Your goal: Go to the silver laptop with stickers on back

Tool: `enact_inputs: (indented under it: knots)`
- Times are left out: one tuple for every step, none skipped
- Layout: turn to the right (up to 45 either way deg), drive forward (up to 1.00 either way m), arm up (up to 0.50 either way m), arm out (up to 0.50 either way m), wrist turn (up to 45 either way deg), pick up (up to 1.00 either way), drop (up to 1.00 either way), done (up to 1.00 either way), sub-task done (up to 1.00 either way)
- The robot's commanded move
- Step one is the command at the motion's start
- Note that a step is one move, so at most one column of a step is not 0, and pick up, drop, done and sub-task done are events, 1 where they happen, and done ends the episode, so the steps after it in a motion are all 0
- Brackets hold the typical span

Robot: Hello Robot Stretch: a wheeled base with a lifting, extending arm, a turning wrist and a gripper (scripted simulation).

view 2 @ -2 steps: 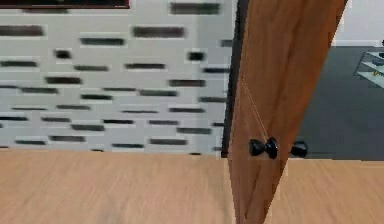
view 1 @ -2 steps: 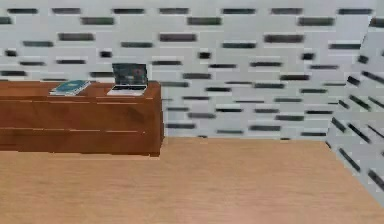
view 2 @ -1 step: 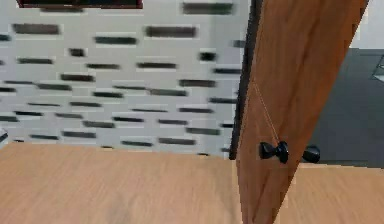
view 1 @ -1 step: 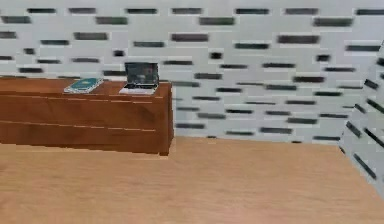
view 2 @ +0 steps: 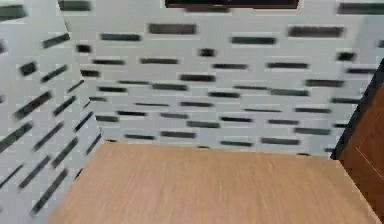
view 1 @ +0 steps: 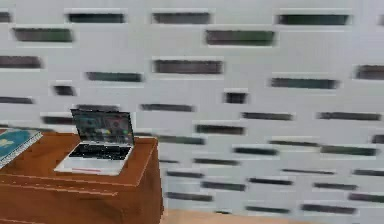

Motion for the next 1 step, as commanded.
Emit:
enact_inputs:
  knots:
    - [-9.0,0.00,0.00,0.00,0.0,0.00,0.00,0.00,0.00]
